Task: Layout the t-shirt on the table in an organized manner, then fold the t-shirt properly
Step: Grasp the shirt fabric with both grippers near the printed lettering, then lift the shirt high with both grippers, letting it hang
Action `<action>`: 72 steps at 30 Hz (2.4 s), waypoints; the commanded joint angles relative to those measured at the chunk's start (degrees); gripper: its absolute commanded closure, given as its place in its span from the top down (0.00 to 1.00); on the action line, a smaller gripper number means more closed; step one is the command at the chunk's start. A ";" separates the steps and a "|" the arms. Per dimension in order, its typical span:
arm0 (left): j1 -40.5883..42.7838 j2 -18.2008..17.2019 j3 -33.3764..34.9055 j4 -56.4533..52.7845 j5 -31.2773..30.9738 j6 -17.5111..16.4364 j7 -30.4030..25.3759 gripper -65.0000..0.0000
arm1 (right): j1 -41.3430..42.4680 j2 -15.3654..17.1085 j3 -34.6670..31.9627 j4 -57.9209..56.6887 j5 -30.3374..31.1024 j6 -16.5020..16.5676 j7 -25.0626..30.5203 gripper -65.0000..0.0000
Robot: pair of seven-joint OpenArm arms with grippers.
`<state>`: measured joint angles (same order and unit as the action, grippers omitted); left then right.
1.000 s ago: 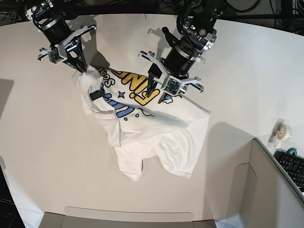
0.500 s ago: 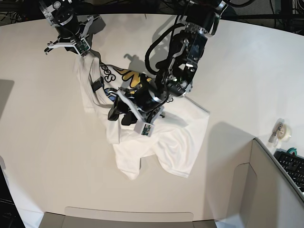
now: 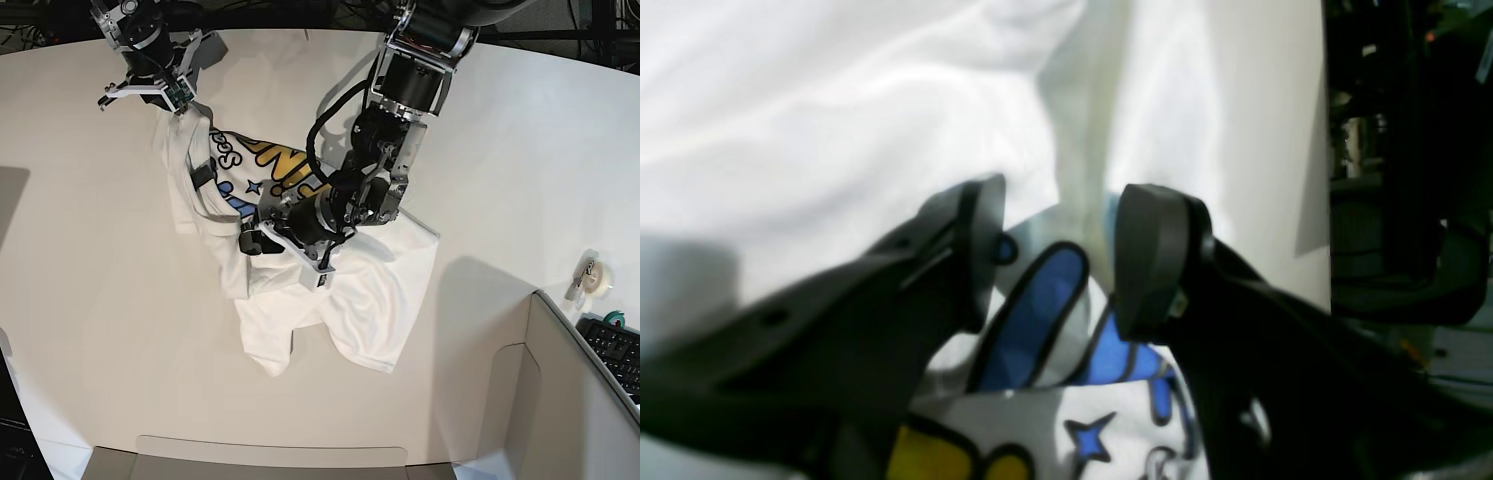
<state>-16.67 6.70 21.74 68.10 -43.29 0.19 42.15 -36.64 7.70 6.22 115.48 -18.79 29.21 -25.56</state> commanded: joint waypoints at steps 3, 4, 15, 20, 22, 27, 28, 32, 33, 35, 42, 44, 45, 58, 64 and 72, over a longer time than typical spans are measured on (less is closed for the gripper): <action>-1.58 0.47 0.02 0.96 -1.24 -0.41 -0.44 0.40 | 0.38 0.25 0.16 0.34 0.10 0.11 0.64 0.00; -1.93 0.47 0.02 0.96 -1.33 -0.41 -0.26 0.40 | 0.47 0.25 0.16 -0.10 0.10 0.11 0.73 0.00; -4.30 0.55 0.29 0.87 -6.51 -0.41 -0.26 0.40 | 1.17 0.25 0.16 -1.94 0.19 0.11 0.81 0.00; -4.30 1.43 0.37 0.70 -6.51 -0.41 -0.44 0.40 | 1.17 0.25 0.16 -1.94 0.10 0.11 0.81 0.00; -4.30 1.70 0.37 -0.36 -6.51 -0.41 -0.52 0.40 | 1.17 0.25 0.16 -1.94 0.10 0.11 0.81 0.00; -4.39 2.30 0.29 -4.75 -6.51 -0.41 -0.88 0.40 | 1.17 0.25 0.16 -1.94 0.10 0.11 0.81 0.00; -4.39 2.30 0.29 -5.11 -6.51 -0.49 -0.88 0.40 | 1.17 0.25 0.16 -1.94 0.10 0.11 0.81 0.00; -4.39 2.30 0.37 -5.19 -6.51 -0.67 -0.96 0.40 | 1.17 0.25 0.16 -1.94 0.10 0.11 0.81 0.00; -4.39 2.30 0.46 -5.11 -6.51 -0.76 -0.88 0.39 | 1.17 0.25 0.16 -1.94 0.10 0.11 0.81 0.00; -4.39 2.30 0.46 -4.84 -6.60 -0.85 -0.88 0.25 | 1.26 0.25 0.16 -1.94 0.19 0.11 0.81 0.00; -3.95 2.30 0.11 0.17 -10.21 -3.22 -0.70 0.00 | 5.30 0.16 0.16 -2.82 0.28 0.11 0.90 0.00; -3.95 1.61 -0.07 3.42 -12.14 -3.66 -0.70 0.00 | 7.76 0.16 0.24 -3.17 0.28 0.11 0.90 0.00; -4.21 0.64 -0.07 5.62 -13.28 -3.57 -0.70 0.00 | 9.08 0.16 0.24 -3.17 0.28 0.11 0.90 0.00; -5.53 -3.84 -11.93 16.70 -19.97 -3.48 -0.44 0.00 | 24.73 -4.06 0.24 -1.06 -0.07 0.11 0.90 0.00; -6.76 -7.09 -18.70 17.05 -25.42 -3.48 -0.35 0.00 | 32.12 -6.87 0.16 -0.62 -0.07 0.11 0.90 0.00; -13.53 -12.98 -21.52 17.05 -28.67 -3.75 -0.35 0.00 | 41.61 -8.98 -5.03 -0.10 -0.25 0.19 0.90 0.00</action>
<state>-28.14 -6.39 0.36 83.90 -70.30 -2.68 43.05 4.03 -1.30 0.95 114.02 -19.42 29.34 -26.15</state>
